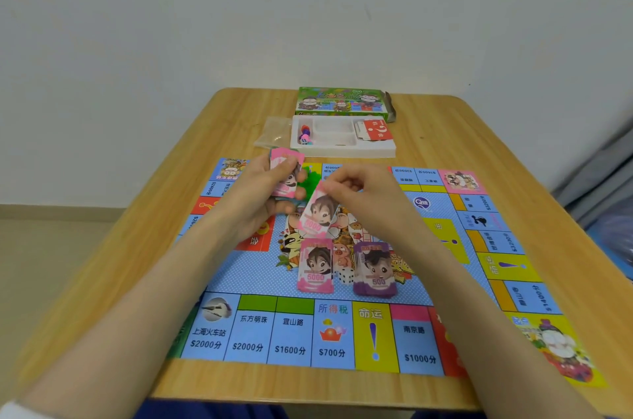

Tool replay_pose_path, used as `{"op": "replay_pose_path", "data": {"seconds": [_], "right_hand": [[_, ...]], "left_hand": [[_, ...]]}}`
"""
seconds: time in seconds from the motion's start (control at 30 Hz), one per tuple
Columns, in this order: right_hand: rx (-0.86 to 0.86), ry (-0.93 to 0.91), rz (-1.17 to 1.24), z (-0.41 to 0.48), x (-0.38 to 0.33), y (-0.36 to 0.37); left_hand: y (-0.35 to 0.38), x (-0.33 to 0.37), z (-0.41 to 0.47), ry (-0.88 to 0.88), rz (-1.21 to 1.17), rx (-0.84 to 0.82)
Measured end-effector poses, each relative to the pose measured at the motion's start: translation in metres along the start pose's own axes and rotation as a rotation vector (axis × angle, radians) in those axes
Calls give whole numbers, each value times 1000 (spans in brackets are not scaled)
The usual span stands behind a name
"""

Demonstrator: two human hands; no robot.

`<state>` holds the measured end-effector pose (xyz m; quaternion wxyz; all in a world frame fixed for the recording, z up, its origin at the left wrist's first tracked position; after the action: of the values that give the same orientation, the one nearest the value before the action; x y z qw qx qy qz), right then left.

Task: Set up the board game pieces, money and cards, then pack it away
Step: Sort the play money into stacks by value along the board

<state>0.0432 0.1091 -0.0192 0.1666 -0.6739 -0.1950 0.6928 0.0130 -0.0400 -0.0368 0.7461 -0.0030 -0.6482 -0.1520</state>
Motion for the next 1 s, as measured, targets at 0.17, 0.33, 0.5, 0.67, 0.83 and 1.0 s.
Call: {"op": "replay_pose_path", "data": {"seconds": [0.17, 0.33, 0.5, 0.67, 0.83, 1.0], "right_hand": [[-232, 3, -233, -3, 1, 11], [-286, 23, -287, -4, 5, 16], [-328, 18, -341, -6, 6, 20], [-309, -9, -375, -7, 7, 22], [-283, -19, -361, -6, 5, 19], [-22, -20, -287, 0, 6, 9]], "left_hand": [[-1, -1, 2, -48, -79, 29], [2, -1, 1, -75, -96, 23], [3, -1, -1, -85, -79, 8], [3, -2, 0, -123, -135, -30], [2, -4, 2, -151, -193, -4], [6, -2, 0, -161, -257, -15]]}}
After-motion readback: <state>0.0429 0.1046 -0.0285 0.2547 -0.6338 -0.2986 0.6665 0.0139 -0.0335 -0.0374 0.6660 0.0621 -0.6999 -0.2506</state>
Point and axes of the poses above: each hand's wrist, its own z-axis towards the middle knuckle, its own y-axis out of the palm, x = y × z, the point moved 3 cm from there along z, towards the middle knuckle, and after that the axes turned 12 degrees about y, right-handed, at the moved point
